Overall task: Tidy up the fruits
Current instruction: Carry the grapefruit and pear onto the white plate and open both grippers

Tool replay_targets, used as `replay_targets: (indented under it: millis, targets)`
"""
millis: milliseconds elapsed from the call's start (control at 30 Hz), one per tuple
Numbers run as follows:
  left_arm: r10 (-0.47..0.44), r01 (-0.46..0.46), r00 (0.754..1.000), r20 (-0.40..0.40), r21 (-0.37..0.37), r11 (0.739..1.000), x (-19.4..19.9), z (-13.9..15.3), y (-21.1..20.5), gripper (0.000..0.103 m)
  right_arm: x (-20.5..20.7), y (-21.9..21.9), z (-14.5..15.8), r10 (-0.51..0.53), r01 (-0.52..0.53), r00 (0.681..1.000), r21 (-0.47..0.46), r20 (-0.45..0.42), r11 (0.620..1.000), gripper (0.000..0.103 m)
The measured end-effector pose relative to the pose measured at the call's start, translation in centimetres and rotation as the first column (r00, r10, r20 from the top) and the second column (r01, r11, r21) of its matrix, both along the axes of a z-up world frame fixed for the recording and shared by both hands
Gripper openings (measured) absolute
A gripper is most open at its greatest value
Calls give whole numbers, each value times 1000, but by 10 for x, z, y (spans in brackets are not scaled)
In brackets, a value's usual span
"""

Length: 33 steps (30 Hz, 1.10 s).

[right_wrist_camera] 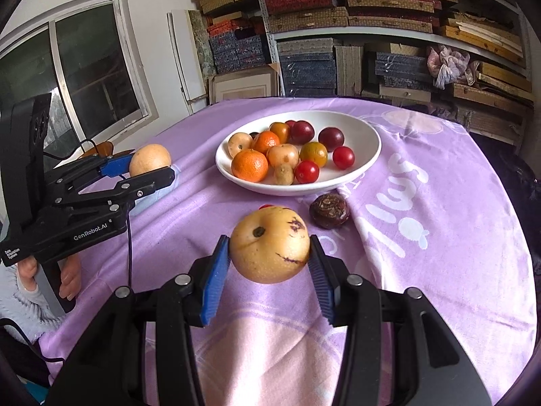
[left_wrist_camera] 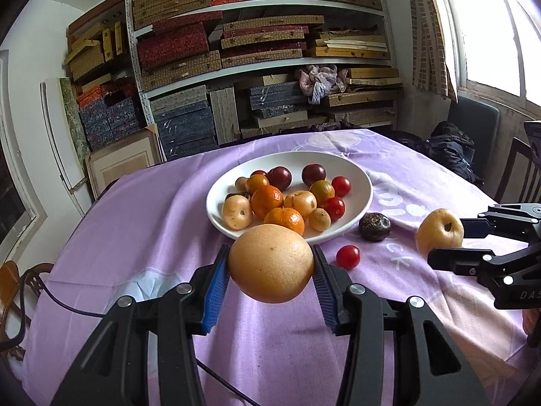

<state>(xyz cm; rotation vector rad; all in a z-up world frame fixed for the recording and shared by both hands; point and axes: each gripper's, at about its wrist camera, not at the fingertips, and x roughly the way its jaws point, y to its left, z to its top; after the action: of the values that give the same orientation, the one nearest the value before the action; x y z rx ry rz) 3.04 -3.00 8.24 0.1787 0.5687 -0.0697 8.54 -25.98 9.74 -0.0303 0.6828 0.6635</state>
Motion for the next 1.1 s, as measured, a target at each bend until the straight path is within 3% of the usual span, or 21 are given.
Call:
replay_targets:
  millis: [267, 400, 733, 1100]
  targets:
    - [59, -59, 998, 6, -48, 997, 61, 64, 37, 48, 21, -11, 96, -45, 38, 980, 40, 193, 998, 45]
    - [93, -93, 996, -8, -66, 993, 104, 78, 43, 48, 48, -3, 115, -47, 40, 976, 40, 212, 998, 45]
    - [102, -124, 977, -186, -112, 986, 203, 20, 36, 48, 140, 63, 38, -1, 3, 999, -40, 43, 999, 45]
    - [117, -149, 959, -259, -106, 983, 244, -20, 48, 48, 189, 102, -11, 46, -44, 999, -120, 13, 992, 45]
